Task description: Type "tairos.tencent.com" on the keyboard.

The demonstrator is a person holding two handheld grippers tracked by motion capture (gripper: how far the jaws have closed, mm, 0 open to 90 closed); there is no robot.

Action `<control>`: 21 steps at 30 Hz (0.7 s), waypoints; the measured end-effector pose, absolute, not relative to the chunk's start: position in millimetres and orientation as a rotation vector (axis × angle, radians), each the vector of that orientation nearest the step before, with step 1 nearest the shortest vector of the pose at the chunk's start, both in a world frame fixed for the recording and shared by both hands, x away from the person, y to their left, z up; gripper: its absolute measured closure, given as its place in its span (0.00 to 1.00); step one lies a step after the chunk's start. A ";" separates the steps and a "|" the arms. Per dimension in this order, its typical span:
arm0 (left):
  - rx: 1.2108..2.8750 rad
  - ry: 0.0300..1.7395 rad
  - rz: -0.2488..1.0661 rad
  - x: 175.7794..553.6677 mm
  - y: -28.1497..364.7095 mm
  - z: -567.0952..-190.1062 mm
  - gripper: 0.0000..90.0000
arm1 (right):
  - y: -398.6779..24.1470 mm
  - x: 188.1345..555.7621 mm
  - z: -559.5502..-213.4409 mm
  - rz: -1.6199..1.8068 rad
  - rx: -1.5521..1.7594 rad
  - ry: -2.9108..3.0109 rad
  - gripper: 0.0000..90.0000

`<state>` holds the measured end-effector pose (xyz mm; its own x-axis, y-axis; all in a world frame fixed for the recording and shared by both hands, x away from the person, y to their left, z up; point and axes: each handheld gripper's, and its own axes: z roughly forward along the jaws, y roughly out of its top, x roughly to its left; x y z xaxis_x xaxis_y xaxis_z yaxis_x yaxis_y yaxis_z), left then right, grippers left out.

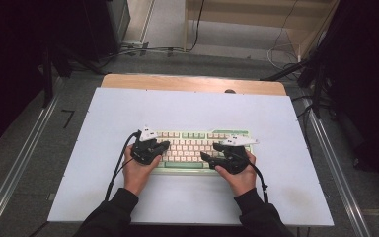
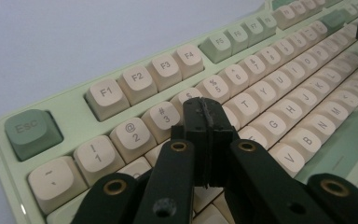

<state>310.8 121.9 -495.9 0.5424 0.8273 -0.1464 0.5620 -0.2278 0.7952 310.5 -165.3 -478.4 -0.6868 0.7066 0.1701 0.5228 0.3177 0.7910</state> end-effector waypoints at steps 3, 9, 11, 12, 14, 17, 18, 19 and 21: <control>1.920 1.129 0.388 310.6 121.0 -495.4 1.00 | -165.1 310.5 -478.7 1.303 1.128 2.375 0.39; 1.813 1.100 0.380 305.6 127.4 -484.3 0.70 | -166.4 310.6 -478.3 1.302 1.131 2.373 0.39; 1.774 1.092 0.400 302.2 130.3 -479.3 0.57 | -166.7 310.7 -478.5 1.300 1.132 2.373 0.39; 1.756 1.095 0.409 300.5 131.9 -477.3 0.52 | -166.8 310.6 -478.6 1.300 1.132 2.372 0.39; 1.728 1.108 0.434 298.1 135.2 -475.1 0.44 | -166.9 310.5 -478.6 1.299 1.131 2.373 0.40; 1.713 1.140 0.463 297.1 141.1 -475.3 0.38 | -166.8 310.3 -478.4 1.295 1.127 2.374 0.43; 1.703 1.156 0.466 296.9 144.3 -476.0 0.38 | -166.7 310.2 -478.4 1.293 1.126 2.376 0.44; 1.697 1.171 0.465 297.2 146.6 -476.5 0.37 | -166.6 310.0 -478.5 1.291 1.124 2.379 0.46; 1.687 1.192 0.468 297.6 150.0 -477.6 0.35 | -166.3 309.9 -478.5 1.296 1.116 2.390 0.53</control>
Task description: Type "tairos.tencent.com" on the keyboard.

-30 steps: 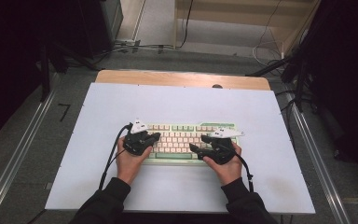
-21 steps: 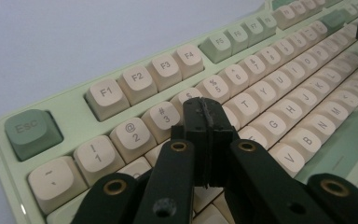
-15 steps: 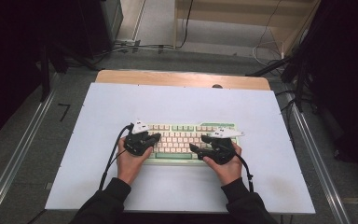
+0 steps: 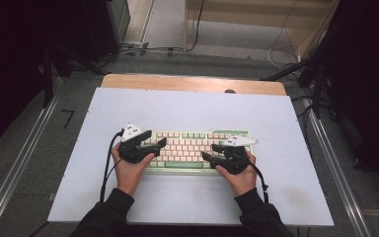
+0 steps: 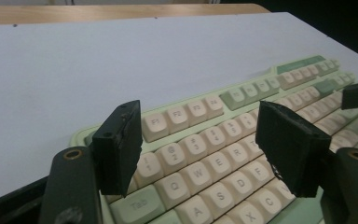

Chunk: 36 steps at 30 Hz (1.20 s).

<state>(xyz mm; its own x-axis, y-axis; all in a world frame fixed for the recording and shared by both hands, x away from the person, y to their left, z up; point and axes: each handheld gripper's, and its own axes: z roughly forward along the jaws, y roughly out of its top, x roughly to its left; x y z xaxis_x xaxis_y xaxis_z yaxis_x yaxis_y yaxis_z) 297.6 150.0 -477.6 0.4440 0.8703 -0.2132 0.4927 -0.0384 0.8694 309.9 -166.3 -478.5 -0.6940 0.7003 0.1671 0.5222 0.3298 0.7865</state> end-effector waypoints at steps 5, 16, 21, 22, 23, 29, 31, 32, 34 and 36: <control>1.665 1.227 0.457 296.9 156.6 -479.7 0.34 | -163.9 309.6 -479.1 1.311 1.086 2.424 0.74; 1.665 1.248 0.468 290.8 161.2 -481.2 0.33 | -145.7 307.8 -478.1 1.313 0.974 2.503 0.98; 1.655 1.254 0.471 287.6 165.1 -481.1 0.33 | -134.9 309.8 -480.6 1.301 0.937 2.530 0.98; 1.656 1.255 0.474 286.9 165.8 -481.0 0.33 | -132.5 310.3 -481.3 1.298 0.935 2.535 0.98; 1.654 1.258 0.475 286.5 166.2 -481.0 0.33 | -130.7 310.8 -481.9 1.298 0.931 2.539 0.98; 1.647 1.263 0.478 284.2 168.7 -480.7 0.33 | -121.6 313.0 -486.3 1.272 0.915 2.574 0.98; 1.646 1.262 0.477 284.0 169.4 -480.3 0.33 | -119.8 313.5 -487.3 1.267 0.906 2.578 0.98; 1.645 1.262 0.477 284.0 169.5 -480.3 0.33 | -119.3 313.4 -487.2 1.263 0.906 2.579 0.98; 1.645 1.261 0.476 284.1 169.3 -480.3 0.33 | -117.8 313.6 -487.4 1.258 0.896 2.581 0.98; 1.645 1.262 0.475 284.1 168.8 -480.2 0.33 | -116.4 313.6 -488.2 1.251 0.901 2.585 0.98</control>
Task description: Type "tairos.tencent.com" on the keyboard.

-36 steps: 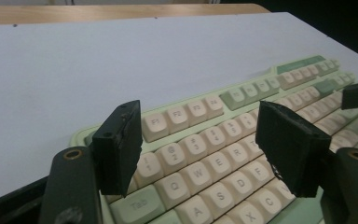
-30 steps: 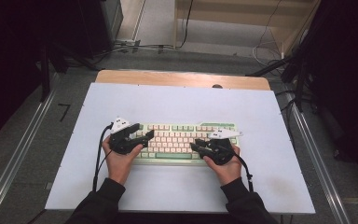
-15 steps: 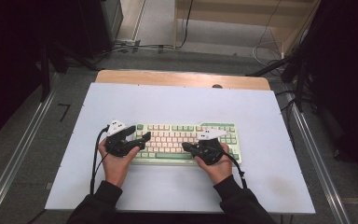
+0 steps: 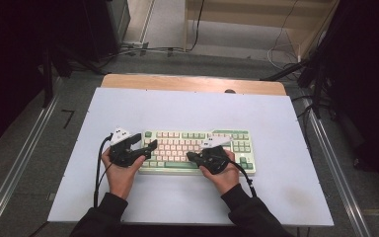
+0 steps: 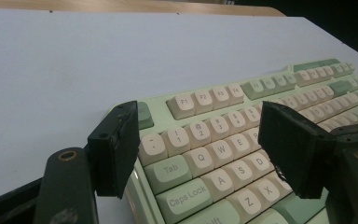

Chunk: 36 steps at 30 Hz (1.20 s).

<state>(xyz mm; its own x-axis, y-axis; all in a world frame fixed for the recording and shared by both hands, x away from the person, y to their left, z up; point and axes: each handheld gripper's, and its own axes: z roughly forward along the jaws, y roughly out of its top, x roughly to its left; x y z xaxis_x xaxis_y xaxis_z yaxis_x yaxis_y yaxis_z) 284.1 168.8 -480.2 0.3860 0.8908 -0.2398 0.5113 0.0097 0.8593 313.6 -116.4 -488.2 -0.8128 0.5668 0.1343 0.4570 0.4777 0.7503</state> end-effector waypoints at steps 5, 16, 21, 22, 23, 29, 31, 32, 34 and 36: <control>1.645 1.260 0.473 284.1 168.8 -479.9 0.33 | -115.0 313.8 -489.6 1.228 0.897 2.589 0.98; 1.650 1.257 0.469 284.6 167.9 -480.0 0.33 | -115.2 314.5 -490.4 1.225 0.899 2.581 0.98; 1.652 1.254 0.467 284.8 167.4 -480.2 0.33 | -114.8 314.4 -491.1 1.219 0.905 2.582 0.98; 1.652 1.253 0.465 284.7 167.4 -480.1 0.33 | -114.5 314.7 -492.1 1.204 0.906 2.587 0.98; 1.652 1.253 0.465 284.7 167.4 -480.0 0.33 | -114.5 314.8 -492.8 1.210 0.908 2.587 0.98; 1.652 1.252 0.461 284.8 167.2 -480.0 0.33 | -115.9 313.5 -488.7 1.234 0.907 2.573 0.98; 1.653 1.250 0.461 284.8 166.7 -479.9 0.33 | -117.7 313.1 -486.2 1.259 0.910 2.562 0.97; 1.653 1.249 0.460 284.7 166.5 -479.7 0.33 | -118.6 313.2 -485.2 1.276 0.917 2.561 0.92; 1.656 1.247 0.462 284.5 166.0 -479.5 0.33 | -122.0 313.9 -482.0 1.319 0.935 2.548 0.81; 1.657 1.244 0.461 284.4 165.5 -479.4 0.33 | -125.4 314.1 -479.2 1.340 0.951 2.521 0.70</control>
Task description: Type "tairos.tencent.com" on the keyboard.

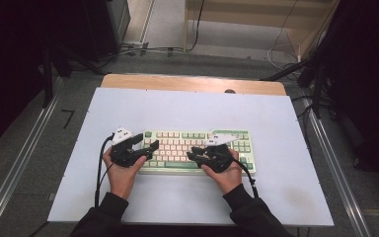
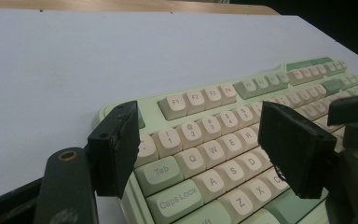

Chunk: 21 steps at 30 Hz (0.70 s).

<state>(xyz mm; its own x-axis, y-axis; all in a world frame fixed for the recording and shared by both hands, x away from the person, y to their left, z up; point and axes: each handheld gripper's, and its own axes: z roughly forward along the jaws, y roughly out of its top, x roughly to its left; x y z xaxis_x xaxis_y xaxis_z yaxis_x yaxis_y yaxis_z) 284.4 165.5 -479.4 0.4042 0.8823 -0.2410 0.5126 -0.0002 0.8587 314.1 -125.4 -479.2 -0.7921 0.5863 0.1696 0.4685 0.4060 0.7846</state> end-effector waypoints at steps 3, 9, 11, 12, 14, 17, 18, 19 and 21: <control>1.655 1.242 0.456 284.0 164.7 -479.1 0.33 | -133.1 316.5 -474.9 1.378 1.000 2.465 0.50; 1.674 1.207 0.444 282.3 162.3 -478.2 0.41 | -144.4 320.3 -473.0 1.375 1.065 2.393 0.30; 1.689 1.184 0.434 281.1 161.0 -477.7 0.50 | -147.0 321.0 -473.2 1.362 1.078 2.396 0.30; 1.689 1.176 0.429 280.5 160.1 -477.4 0.54 | -148.1 321.2 -473.3 1.362 1.078 2.390 0.30; 1.699 1.159 0.418 280.0 158.8 -477.2 0.62 | -149.7 321.3 -473.0 1.363 1.085 2.388 0.30; 1.717 1.140 0.408 279.4 156.9 -477.6 0.71 | -152.6 321.7 -472.2 1.362 1.095 2.381 0.31; 1.723 1.132 0.402 279.0 155.9 -477.9 0.76 | -153.3 322.0 -472.1 1.361 1.098 2.380 0.31; 1.729 1.127 0.398 278.5 155.1 -478.0 0.80 | -154.1 322.0 -472.2 1.361 1.100 2.379 0.32; 1.748 1.103 0.382 277.3 152.7 -478.4 0.89 | -155.2 322.2 -472.4 1.355 1.106 2.381 0.32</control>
